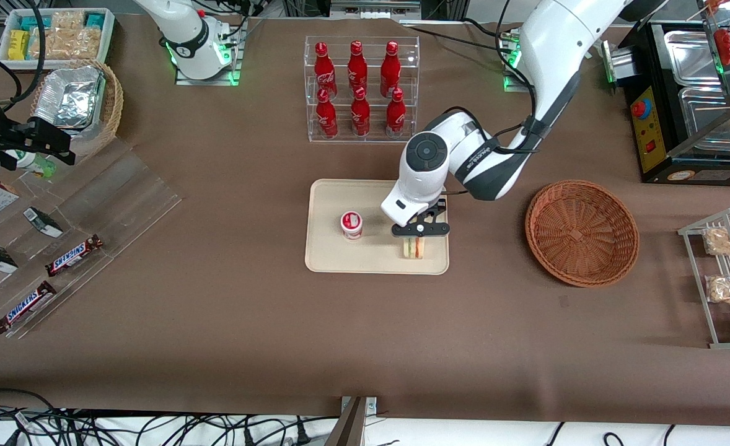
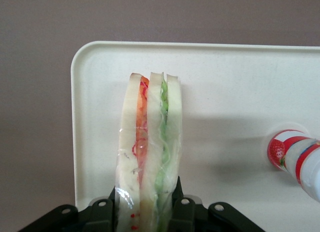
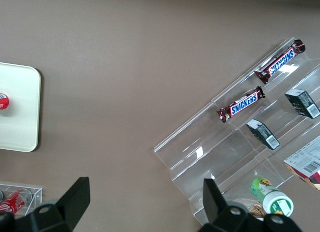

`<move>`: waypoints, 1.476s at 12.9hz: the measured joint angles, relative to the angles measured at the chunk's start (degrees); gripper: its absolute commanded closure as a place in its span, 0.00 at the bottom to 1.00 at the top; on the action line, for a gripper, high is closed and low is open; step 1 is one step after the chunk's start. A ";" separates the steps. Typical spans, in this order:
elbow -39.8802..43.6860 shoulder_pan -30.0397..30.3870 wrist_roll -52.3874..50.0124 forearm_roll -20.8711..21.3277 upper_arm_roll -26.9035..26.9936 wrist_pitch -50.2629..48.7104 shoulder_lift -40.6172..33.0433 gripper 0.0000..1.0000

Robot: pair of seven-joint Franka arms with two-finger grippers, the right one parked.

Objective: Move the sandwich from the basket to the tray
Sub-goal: 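Lower the sandwich onto the tray beside the red cup, then open the left gripper and raise it away from the sandwich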

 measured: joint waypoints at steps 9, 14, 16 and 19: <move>0.04 -0.51 -3.65 2.51 0.19 1.58 2.13 0.00; 2.07 0.72 -4.17 2.53 0.47 0.86 1.14 0.00; 3.66 2.22 -4.17 2.53 0.50 -2.59 -0.97 0.00; 5.16 5.24 -3.43 2.53 0.43 -6.58 -4.32 0.00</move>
